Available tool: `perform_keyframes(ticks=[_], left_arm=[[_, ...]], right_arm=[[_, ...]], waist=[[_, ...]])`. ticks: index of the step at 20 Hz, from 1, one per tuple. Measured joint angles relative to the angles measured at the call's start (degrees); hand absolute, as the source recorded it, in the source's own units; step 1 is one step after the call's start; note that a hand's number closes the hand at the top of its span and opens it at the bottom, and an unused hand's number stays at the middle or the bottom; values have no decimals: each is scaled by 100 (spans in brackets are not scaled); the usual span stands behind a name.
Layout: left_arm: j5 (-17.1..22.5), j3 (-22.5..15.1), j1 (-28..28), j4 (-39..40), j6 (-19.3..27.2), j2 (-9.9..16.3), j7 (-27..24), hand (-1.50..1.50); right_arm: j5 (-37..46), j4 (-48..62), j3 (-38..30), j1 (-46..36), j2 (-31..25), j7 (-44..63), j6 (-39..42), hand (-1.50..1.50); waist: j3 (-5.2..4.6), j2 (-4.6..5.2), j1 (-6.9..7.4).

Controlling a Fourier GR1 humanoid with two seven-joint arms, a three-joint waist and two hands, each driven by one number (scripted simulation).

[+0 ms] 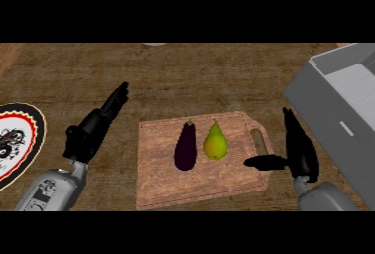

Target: Pick the pear from the cutting board and place it in the cardboard box

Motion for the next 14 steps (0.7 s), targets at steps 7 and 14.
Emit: perform_keyframes(ticks=[7,14], left_arm=[[-64,-166,98,3,-52,-107,-112,0],[-99,-134,41,48,-68,-146,-186,0]], right_arm=[[405,-886,425,-1034,245,2457,1436,-150],[-15,-1240,175,-1911,956,3444,2308,-150]], waist=[[58,9,111],[102,56,123]])
